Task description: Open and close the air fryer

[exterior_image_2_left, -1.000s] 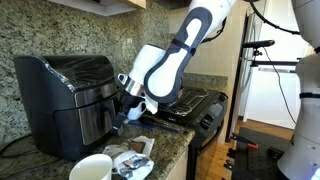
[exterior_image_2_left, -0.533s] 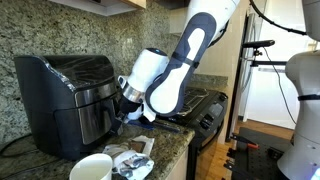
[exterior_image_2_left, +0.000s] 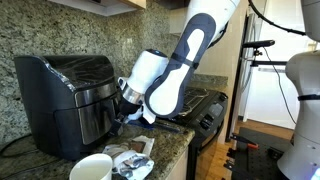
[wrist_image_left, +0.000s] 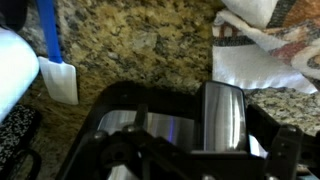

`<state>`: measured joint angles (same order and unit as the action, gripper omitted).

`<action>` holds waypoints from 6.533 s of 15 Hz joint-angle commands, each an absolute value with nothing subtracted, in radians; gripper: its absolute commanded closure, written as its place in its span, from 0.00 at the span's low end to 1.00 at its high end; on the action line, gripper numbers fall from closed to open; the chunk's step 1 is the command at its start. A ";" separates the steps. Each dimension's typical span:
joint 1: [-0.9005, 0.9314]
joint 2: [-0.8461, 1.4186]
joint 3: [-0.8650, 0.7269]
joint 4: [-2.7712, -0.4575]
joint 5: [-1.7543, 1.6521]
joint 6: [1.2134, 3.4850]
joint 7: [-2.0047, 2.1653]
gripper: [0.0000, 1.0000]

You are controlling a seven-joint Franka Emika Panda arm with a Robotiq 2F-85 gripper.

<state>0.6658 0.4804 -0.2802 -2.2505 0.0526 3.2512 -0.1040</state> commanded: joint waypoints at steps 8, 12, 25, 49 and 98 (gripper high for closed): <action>0.645 0.498 -0.252 -2.206 0.048 3.253 -0.108 0.00; 0.629 0.481 -0.238 -2.246 0.016 3.251 -0.104 0.00; 0.667 0.441 -0.284 -2.295 0.005 3.234 -0.103 0.00; 0.719 0.413 -0.319 -2.332 0.013 3.260 -0.090 0.80; 0.853 0.396 -0.453 -2.504 0.001 3.492 0.034 0.00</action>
<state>0.8951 0.3881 -0.4908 -2.5114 0.0169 3.4378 0.0093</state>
